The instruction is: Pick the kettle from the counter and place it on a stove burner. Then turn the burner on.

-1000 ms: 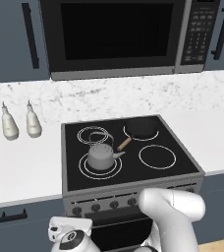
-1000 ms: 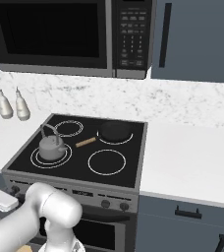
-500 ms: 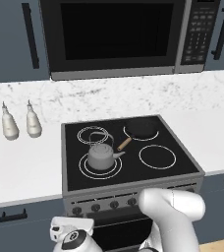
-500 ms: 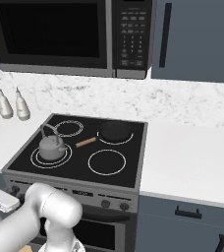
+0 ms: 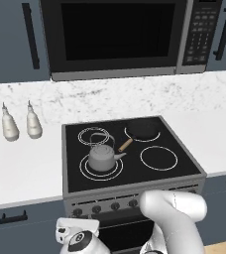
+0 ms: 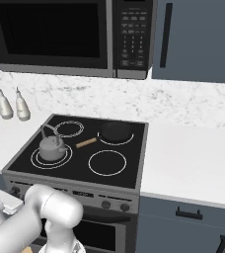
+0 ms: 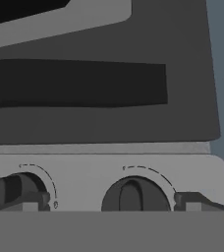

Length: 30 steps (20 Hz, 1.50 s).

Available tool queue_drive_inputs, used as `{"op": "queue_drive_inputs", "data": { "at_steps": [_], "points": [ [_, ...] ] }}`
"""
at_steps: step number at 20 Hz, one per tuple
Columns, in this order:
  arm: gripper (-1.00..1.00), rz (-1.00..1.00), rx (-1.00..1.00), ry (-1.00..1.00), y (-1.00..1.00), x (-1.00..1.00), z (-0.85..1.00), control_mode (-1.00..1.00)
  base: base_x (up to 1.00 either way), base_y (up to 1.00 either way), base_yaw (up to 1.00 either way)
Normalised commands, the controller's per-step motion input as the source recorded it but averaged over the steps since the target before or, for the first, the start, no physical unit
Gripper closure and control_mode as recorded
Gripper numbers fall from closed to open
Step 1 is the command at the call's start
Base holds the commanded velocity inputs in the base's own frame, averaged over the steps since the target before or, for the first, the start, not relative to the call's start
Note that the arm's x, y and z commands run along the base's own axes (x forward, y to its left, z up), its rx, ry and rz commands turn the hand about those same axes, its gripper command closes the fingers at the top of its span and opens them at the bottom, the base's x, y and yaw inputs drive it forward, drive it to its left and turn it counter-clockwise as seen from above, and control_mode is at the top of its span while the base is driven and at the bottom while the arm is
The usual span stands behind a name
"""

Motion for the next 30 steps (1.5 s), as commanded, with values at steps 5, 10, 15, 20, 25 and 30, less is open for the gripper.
{"op": "queue_drive_inputs", "data": {
  "at_steps": [5, 10, 15, 20, 25, 30],
  "points": [
    [-1.00, 0.00, 0.00, 0.00, 0.00, 0.12, 0.00, -1.00, 0.00, 0.00, 0.00],
    [-1.00, 0.00, 0.00, 0.00, 0.14, 0.17, 0.00, -1.00, 0.00, 0.00, 0.00],
    [-1.00, 0.00, 0.00, 0.00, 0.04, 0.00, 0.00, -1.00, 0.00, 0.00, 0.00],
    [-1.00, 0.00, 0.00, 0.00, 0.00, 0.00, 0.00, -1.00, 0.00, 0.00, 0.00],
    [1.00, 0.00, 0.00, 0.00, 0.00, 0.00, 0.00, -1.00, 0.00, 0.00, 0.00],
    [1.00, 0.00, 0.00, 0.00, 0.00, 0.00, 0.00, -1.00, 0.00, 0.00, 0.00]
  ]
}}
